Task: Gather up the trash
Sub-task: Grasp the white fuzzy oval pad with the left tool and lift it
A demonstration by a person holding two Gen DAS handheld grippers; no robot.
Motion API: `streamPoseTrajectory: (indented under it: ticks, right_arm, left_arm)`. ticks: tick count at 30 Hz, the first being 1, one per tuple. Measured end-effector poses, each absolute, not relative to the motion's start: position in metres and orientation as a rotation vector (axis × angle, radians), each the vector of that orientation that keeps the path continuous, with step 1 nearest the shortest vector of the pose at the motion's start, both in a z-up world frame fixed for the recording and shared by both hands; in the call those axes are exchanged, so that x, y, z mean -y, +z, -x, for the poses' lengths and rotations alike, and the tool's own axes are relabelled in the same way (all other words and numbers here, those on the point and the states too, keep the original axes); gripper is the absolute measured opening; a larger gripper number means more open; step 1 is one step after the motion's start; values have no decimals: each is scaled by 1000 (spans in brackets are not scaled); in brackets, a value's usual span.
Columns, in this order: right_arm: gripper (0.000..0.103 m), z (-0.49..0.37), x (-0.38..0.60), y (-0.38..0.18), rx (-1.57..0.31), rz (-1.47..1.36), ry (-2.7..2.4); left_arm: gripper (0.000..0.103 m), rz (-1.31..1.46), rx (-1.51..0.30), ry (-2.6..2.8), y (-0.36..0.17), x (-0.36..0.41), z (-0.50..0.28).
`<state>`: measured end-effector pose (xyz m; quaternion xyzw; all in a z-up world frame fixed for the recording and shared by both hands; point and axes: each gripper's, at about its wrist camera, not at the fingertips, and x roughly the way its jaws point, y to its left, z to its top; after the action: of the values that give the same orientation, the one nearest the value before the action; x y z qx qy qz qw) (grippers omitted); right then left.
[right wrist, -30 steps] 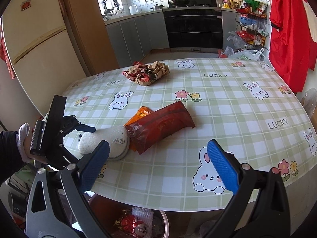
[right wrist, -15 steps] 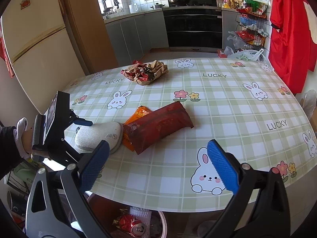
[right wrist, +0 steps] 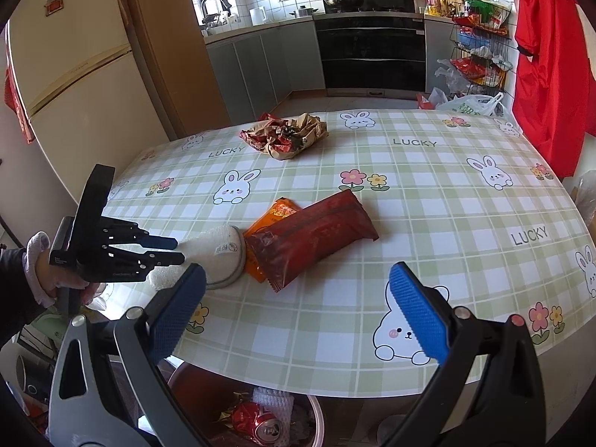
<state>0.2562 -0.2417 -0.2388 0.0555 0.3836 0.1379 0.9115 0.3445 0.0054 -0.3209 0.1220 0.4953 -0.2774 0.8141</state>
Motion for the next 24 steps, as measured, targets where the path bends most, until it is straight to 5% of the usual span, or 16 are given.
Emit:
streamPoseTrajectory:
  ticks: [10, 11, 12, 14, 24]
  right_arm:
    - [97, -257, 244, -244, -803, -119, 280]
    - [97, -258, 245, -246, -809, -124, 278]
    - [97, -258, 246, -247, -813, -130, 276]
    - [97, -259, 247, -249, -821, -150, 278]
    - [97, -263, 246, -255, -837, -138, 272]
  left_arm:
    - [32, -63, -1105, -562, -321, -29, -323]
    - [42, -68, -1101, -573, -320, -29, -320]
    - [66, -92, -1083, -590, -318, -26, -316]
    - [94, -177, -1044, -632, -315, -18, -308]
    - [96, -415, -1088, -622, -349, 7, -316]
